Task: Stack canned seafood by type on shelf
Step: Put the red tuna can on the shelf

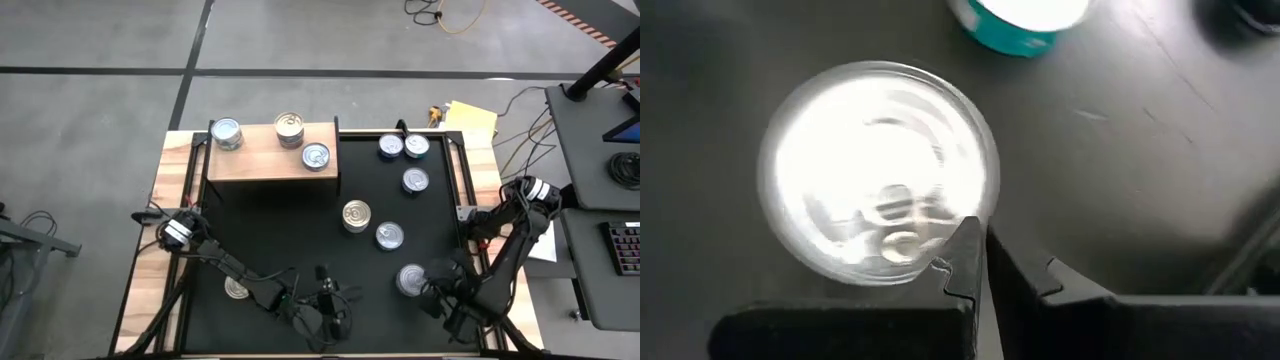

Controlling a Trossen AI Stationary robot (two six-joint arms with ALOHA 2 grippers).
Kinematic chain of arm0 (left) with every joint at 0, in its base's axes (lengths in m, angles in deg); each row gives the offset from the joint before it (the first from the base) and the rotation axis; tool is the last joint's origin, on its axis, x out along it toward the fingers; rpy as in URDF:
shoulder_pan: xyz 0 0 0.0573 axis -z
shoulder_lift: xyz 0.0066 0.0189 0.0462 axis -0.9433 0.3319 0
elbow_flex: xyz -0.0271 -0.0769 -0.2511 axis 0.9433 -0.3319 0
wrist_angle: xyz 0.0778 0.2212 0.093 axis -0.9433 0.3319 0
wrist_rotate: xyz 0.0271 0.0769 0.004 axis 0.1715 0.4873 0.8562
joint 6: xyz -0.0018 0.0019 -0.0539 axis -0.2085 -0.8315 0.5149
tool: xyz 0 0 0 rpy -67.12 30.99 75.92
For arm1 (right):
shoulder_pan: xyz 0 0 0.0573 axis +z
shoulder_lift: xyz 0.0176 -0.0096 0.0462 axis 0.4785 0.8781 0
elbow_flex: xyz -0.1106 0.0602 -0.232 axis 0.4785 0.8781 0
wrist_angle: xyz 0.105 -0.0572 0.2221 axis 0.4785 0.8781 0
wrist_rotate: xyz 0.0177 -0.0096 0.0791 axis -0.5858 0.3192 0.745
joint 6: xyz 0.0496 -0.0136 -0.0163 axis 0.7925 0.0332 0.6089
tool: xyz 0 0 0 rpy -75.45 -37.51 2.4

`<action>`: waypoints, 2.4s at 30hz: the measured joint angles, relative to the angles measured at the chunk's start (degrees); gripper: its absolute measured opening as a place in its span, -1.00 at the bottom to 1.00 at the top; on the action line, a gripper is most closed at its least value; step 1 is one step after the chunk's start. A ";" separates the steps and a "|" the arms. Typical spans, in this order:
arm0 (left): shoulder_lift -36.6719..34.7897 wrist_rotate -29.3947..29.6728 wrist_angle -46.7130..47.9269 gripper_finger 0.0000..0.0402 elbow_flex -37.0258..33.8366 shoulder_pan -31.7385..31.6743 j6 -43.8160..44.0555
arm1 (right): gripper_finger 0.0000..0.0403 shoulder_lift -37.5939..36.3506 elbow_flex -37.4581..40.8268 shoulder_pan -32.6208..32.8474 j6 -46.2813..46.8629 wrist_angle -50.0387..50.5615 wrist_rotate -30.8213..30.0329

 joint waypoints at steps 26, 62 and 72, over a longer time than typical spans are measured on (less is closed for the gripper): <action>1.76 -7.22 -0.15 -0.59 0.14 -1.17 3.71 | -0.94 0.62 8.34 -3.57 -11.86 -27.44 -16.92; 9.70 -9.95 -10.55 -0.59 0.24 -5.43 -0.07 | -0.94 4.31 8.76 -3.75 -15.58 -37.59 -14.05; 9.70 -11.93 -8.04 -0.59 0.24 -5.38 1.20 | -0.94 1.59 8.76 -4.37 -13.65 -32.20 -11.93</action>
